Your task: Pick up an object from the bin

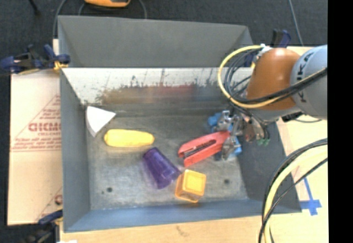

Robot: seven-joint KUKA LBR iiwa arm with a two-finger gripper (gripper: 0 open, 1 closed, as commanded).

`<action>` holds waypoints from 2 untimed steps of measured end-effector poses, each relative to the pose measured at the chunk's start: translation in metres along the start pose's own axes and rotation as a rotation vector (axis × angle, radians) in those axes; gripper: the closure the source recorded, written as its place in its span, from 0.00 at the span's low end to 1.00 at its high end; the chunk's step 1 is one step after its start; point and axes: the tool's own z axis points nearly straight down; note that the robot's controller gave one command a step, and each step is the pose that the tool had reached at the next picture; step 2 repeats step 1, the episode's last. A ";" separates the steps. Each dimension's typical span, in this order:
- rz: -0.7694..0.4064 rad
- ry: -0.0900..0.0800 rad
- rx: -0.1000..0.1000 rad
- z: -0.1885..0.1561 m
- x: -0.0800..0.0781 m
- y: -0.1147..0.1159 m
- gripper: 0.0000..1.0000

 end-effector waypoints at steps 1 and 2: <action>0.064 0.014 -0.004 -0.135 -0.007 0.009 1.00; 0.064 0.014 -0.004 -0.135 -0.007 0.009 1.00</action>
Offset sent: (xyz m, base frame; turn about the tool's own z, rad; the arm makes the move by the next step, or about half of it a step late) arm 0.0000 0.0000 0.0000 0.0000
